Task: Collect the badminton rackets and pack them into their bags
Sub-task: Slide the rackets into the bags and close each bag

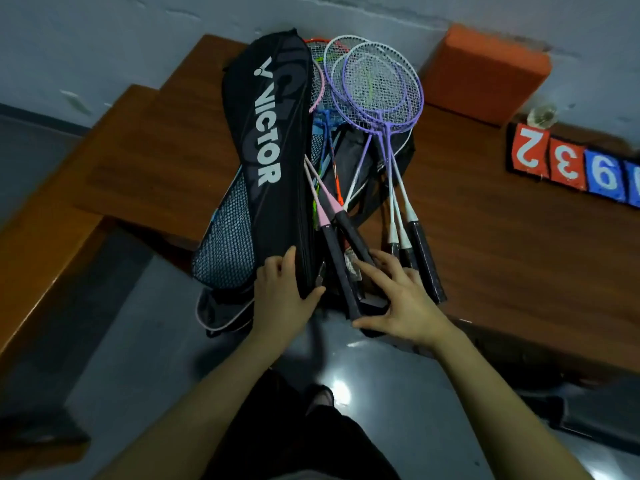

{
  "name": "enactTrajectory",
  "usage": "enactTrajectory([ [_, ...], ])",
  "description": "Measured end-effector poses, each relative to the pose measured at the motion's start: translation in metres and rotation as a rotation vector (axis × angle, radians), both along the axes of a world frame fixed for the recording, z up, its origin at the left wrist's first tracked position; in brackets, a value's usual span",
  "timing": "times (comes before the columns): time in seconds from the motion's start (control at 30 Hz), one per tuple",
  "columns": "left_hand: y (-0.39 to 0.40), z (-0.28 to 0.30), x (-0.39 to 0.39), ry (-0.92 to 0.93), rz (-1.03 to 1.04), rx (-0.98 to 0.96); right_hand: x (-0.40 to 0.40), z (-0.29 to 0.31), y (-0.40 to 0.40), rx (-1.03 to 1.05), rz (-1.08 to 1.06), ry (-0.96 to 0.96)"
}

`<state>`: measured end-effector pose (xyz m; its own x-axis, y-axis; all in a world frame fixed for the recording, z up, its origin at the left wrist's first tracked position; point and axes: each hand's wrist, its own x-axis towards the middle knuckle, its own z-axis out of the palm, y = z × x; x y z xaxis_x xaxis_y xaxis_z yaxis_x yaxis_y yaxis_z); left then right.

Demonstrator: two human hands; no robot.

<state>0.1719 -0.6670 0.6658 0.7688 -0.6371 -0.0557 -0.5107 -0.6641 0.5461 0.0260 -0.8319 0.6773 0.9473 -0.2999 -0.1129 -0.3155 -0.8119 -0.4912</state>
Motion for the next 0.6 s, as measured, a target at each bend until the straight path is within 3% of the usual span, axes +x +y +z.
enactTrajectory([
  [0.2, 0.001, 0.004, -0.005, 0.088, 0.058, -0.086, -0.001, -0.004, 0.015, -0.073, -0.097, -0.028],
  [0.37, 0.006, 0.007, 0.004, 0.179, 0.118, -0.264, 0.01, 0.003, 0.035, 0.141, -0.293, -0.206],
  [0.6, 0.022, 0.019, 0.019, 0.249, 0.203, -0.434, 0.043, 0.018, 0.069, 0.295, -0.326, -0.387],
])
